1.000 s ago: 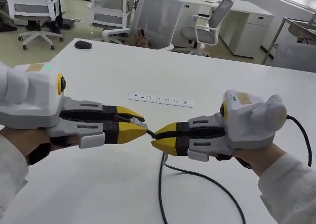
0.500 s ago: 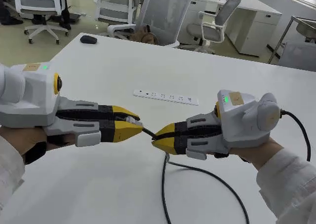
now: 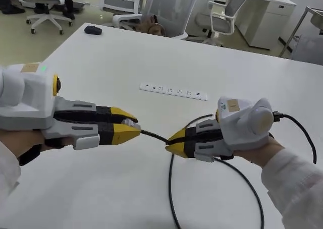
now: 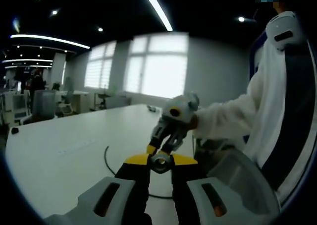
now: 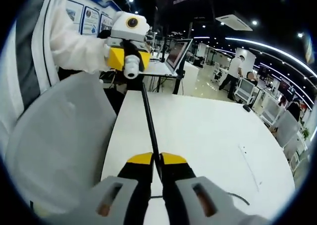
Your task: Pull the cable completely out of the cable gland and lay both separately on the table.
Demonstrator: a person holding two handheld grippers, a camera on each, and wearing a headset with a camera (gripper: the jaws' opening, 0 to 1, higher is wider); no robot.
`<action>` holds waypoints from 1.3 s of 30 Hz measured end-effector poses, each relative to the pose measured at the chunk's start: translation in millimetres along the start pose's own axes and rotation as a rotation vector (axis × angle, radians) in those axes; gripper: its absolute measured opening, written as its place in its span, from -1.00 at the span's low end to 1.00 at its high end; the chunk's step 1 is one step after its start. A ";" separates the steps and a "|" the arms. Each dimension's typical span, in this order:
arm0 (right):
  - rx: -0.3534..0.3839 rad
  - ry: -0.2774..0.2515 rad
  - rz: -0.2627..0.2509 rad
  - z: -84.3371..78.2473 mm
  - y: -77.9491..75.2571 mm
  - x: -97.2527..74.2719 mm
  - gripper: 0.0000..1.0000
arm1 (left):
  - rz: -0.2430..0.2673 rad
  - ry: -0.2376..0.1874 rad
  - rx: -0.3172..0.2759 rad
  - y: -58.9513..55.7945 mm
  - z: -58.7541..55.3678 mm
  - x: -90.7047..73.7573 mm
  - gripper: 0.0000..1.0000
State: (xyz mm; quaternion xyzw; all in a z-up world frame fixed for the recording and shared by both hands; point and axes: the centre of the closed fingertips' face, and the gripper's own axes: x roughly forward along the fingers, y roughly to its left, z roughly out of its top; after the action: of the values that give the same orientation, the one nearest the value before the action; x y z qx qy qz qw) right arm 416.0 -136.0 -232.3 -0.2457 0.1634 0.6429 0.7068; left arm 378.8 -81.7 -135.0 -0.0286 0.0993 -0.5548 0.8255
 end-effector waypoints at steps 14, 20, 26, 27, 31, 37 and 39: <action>0.155 0.074 -0.078 -57.4 -24.8 36.8 -0.92 | 0.021 -0.013 -0.087 15.7 -23.5 -0.4 -0.66; 0.190 0.135 -0.065 -80.9 -23.3 59.0 -0.92 | 0.030 -0.014 -0.135 22.1 -37.1 -0.8 -0.66; 0.203 0.160 -0.033 -95.6 -20.2 76.7 -0.92 | 0.057 -0.029 -0.205 29.4 -53.6 -4.3 -0.66; 0.210 0.168 -0.027 -99.3 -19.4 79.3 -0.91 | 0.058 -0.024 -0.209 29.7 -56.4 -4.4 -0.66; 0.216 0.217 -0.013 -118.2 -15.1 89.3 -0.91 | 0.060 -0.011 -0.229 31.6 -65.6 -4.1 -0.66; 0.248 0.220 -0.019 -127.5 -11.9 97.3 -0.90 | 0.102 -0.032 -0.271 42.5 -73.7 -4.6 -0.66; 0.247 0.228 -0.018 -130.9 -10.1 99.8 -0.90 | 0.117 -0.043 -0.290 44.7 -77.6 -4.8 -0.66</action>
State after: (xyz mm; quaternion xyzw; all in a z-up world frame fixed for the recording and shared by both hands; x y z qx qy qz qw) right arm 449.1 -126.8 -393.6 -0.2298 0.3178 0.5797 0.7143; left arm 402.5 -55.2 -217.4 -0.1533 0.1622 -0.4850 0.8456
